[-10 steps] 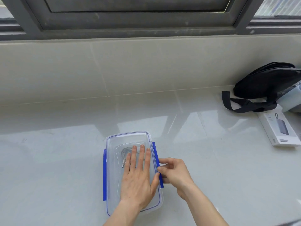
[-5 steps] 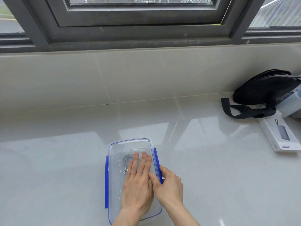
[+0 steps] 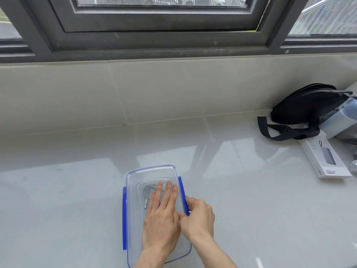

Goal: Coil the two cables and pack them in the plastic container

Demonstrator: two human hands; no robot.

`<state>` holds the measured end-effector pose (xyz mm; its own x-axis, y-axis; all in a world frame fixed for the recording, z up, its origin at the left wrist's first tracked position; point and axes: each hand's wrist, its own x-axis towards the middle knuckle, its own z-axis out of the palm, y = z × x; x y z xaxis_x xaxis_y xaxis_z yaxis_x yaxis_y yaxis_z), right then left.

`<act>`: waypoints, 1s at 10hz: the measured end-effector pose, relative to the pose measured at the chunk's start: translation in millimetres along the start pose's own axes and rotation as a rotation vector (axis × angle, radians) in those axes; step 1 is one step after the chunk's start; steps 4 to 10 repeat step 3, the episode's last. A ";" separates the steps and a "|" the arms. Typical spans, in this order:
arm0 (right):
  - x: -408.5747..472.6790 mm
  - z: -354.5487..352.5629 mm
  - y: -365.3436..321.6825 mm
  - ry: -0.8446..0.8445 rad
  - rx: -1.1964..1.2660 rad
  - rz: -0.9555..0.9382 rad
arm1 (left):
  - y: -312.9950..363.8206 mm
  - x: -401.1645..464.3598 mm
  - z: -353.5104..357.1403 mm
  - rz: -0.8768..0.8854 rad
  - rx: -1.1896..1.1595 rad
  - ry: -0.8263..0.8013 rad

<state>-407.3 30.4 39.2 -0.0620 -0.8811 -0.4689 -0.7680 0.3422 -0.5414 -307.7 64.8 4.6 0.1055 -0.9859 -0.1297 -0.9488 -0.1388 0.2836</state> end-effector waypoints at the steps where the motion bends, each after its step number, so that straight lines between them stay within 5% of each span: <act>1: -3.5 7.4 4.5 0.018 -0.018 -0.029 | -1.9 -1.2 0.7 0.001 -0.015 0.009; 10: -3.9 -0.6 4.9 -0.022 0.044 -0.082 | -5.5 3.5 1.6 -0.037 -0.163 -0.047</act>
